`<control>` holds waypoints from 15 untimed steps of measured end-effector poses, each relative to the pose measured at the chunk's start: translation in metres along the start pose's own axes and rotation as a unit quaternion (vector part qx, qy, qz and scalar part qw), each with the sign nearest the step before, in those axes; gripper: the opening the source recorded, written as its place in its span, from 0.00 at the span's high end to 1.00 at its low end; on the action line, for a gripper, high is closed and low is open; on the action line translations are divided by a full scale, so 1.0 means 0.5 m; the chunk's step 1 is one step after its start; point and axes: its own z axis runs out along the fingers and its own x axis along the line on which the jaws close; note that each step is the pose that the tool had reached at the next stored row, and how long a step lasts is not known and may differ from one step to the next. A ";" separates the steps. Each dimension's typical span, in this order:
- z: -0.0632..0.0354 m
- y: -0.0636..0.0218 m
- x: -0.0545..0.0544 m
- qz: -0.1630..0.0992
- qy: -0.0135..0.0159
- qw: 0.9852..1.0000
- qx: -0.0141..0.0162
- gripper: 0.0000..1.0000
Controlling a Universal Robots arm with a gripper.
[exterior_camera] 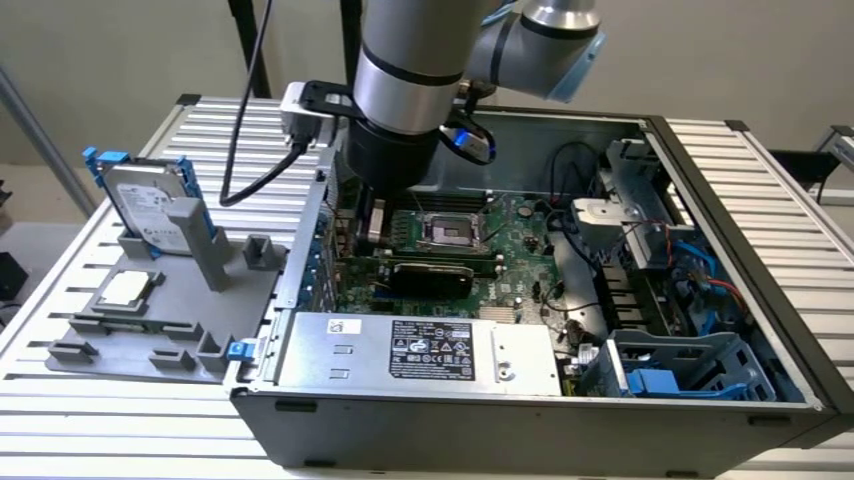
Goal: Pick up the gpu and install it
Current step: 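Press down on the gpu until it lock into place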
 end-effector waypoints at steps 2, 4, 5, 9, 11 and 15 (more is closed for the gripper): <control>-0.002 0.001 0.000 -0.002 0.001 1.000 -0.004 0.89; -0.005 0.002 0.000 -0.003 0.001 1.000 -0.008 0.89; -0.006 0.002 0.000 -0.004 0.002 1.000 -0.009 0.89; -0.009 0.004 0.000 -0.006 0.003 1.000 -0.018 0.89; -0.010 0.004 -0.001 -0.007 0.003 1.000 -0.023 0.89; -0.011 0.005 -0.001 -0.007 0.004 0.999 -0.037 0.89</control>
